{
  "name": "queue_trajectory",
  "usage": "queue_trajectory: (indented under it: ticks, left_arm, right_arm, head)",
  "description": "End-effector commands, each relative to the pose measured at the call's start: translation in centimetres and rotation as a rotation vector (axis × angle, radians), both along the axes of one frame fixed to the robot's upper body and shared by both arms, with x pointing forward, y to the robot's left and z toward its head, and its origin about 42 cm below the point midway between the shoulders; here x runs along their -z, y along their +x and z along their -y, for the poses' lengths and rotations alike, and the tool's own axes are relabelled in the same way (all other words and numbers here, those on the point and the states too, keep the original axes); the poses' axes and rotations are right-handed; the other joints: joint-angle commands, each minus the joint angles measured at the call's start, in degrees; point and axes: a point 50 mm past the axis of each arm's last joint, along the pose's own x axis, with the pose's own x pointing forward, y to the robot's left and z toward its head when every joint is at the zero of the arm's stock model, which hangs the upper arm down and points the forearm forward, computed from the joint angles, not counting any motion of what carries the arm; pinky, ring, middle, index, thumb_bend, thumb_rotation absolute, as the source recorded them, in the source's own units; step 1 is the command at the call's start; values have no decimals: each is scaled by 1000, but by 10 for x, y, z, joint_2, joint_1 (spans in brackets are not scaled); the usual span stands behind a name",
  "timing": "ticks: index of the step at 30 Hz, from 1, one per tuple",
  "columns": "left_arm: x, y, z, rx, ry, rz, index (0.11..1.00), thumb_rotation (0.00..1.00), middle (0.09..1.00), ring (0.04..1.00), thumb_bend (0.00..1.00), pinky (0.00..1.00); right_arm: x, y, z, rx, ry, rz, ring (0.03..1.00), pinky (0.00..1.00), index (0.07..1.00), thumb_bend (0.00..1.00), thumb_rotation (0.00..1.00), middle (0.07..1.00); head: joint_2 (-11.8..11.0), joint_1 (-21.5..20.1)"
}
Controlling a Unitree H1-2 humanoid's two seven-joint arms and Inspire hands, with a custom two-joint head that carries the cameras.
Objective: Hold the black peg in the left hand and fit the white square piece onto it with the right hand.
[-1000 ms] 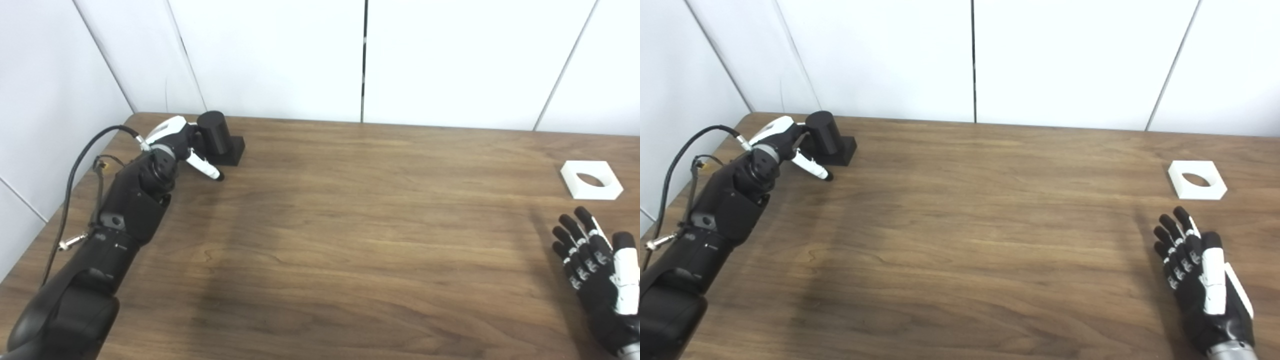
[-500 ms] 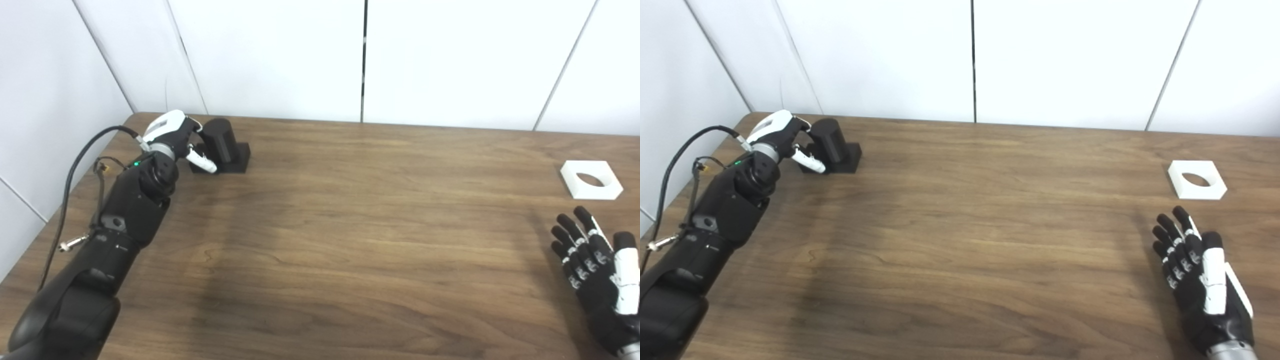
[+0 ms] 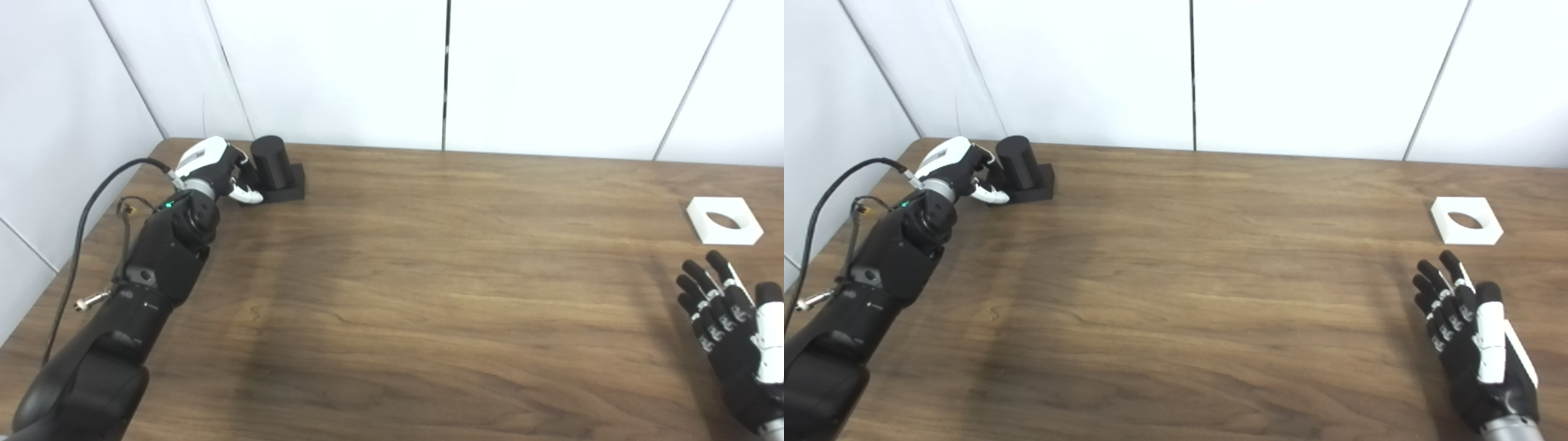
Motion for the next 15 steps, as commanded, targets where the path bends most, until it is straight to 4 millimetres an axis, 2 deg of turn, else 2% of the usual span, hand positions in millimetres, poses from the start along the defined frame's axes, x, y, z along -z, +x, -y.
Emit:
queue_trajectory:
  ticks: [1, 4, 6, 13, 15]
  left_arm:
    - [-20, 7, -3, 8, 31, 45, 486, 50, 790, 842, 524, 808]
    - [-17, 3, 3, 17, 24, 34, 486, 50, 793, 843, 524, 807]
    - [-12, -3, 11, 32, 5, 20, 485, 50, 791, 859, 524, 838]
    - [11, -25, 42, 108, 0, -8, 486, 53, 815, 876, 524, 854]
    - [15, -30, 50, 130, 2, -5, 486, 52, 796, 868, 524, 849]
  right_arm:
    - [-20, 7, 0, -19, -15, 84, 968, 1000, 1000, 649, 1000, 949]
    - [-21, 9, -2, -23, -11, 89, 979, 1000, 1000, 653, 1000, 953]
    - [-21, 10, -4, -22, -3, 90, 979, 1000, 1000, 638, 1000, 949]
    - [-22, 11, -9, -21, 2, 93, 984, 1000, 1000, 630, 1000, 940]
    - [-23, 11, -9, -19, -1, 95, 987, 1000, 1000, 626, 1000, 939]
  head:
    - [1, 0]
    - [2, -2]
    - [5, -5]
    - [6, -9]
    - [6, -9]
